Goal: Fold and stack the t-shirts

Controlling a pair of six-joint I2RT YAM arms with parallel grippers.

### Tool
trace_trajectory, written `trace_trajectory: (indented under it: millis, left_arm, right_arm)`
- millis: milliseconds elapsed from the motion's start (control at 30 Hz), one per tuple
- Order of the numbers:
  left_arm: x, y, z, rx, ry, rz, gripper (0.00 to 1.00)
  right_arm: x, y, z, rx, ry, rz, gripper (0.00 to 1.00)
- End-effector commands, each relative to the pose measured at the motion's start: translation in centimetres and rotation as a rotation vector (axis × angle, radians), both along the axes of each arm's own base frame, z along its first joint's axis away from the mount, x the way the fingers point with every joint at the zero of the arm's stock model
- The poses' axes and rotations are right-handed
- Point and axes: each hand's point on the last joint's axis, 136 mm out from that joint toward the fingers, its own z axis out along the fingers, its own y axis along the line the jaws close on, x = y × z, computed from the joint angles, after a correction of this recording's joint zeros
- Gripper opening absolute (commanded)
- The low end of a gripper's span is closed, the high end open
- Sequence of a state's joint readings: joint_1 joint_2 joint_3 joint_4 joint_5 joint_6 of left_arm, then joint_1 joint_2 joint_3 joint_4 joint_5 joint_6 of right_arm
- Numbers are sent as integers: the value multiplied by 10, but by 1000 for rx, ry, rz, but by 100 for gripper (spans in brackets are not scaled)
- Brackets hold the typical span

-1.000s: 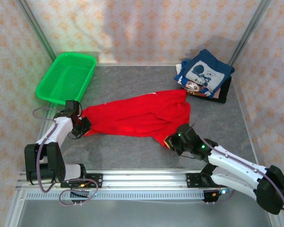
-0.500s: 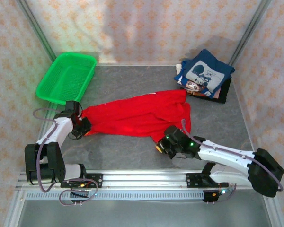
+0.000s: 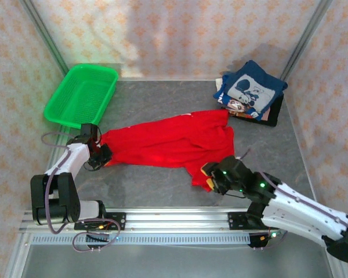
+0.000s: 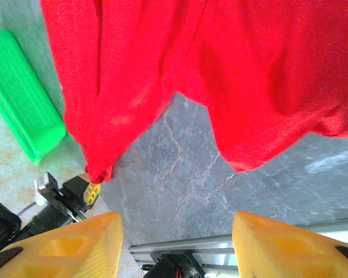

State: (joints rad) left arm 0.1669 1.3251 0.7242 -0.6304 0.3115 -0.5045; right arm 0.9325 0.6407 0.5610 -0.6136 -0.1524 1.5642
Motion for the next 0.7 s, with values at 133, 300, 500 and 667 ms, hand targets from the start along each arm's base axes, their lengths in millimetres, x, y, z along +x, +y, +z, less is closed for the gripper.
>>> trace_trajectory:
  millis: [133, 300, 500, 667]
  left_arm:
    - [3, 1, -1, -7, -2, -14, 0]
    - [2, -1, -1, -17, 0, -14, 0]
    - [3, -2, -2, -23, -1, -16, 0]
    - [3, -2, -2, -27, -1, -15, 0]
  right_arm:
    - [-17, -69, -51, -244, 62, -102, 47]
    - [-9, -69, -71, -223, 68, -145, 39]
    - [11, -64, -83, -149, 25, -223, 32]
    - [23, -58, -89, -90, 12, -252, 32]
